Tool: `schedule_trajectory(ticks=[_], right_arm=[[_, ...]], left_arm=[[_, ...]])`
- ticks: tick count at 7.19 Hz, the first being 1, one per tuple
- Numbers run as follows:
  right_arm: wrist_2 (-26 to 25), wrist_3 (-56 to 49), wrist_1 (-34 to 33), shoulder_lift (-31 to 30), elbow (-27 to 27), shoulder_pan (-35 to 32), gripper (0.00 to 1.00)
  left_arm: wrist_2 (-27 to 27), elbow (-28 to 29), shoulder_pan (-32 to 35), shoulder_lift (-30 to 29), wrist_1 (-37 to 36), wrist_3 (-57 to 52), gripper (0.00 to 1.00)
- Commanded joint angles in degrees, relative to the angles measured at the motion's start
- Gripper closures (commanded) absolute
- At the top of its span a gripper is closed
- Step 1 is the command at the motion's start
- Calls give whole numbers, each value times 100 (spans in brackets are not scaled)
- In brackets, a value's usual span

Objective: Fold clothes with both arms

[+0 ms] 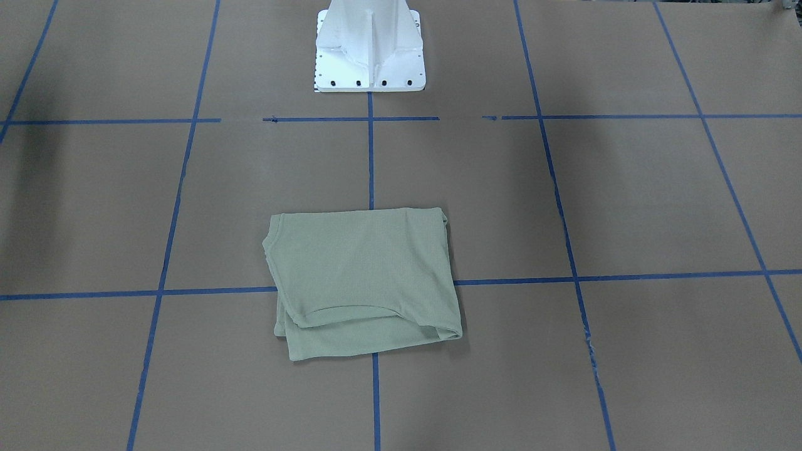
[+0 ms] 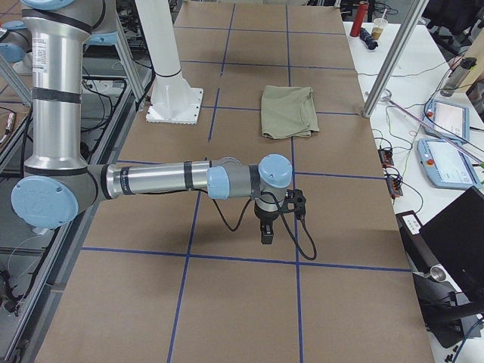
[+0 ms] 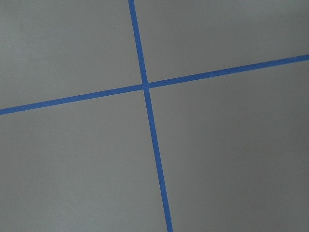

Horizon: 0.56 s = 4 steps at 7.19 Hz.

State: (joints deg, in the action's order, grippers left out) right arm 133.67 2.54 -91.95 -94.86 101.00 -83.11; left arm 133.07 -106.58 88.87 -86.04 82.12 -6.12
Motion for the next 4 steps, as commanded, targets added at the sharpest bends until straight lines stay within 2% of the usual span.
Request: schedule_trajectory(ticks=[1, 4], right_arm=[[10, -297, -304, 20, 42, -30, 0], [10, -298, -385, 11, 104, -39, 0]], left_arm=[[8, -21, -2, -10, -3, 14, 0], [8, -65, -2, -36, -3, 23, 0]])
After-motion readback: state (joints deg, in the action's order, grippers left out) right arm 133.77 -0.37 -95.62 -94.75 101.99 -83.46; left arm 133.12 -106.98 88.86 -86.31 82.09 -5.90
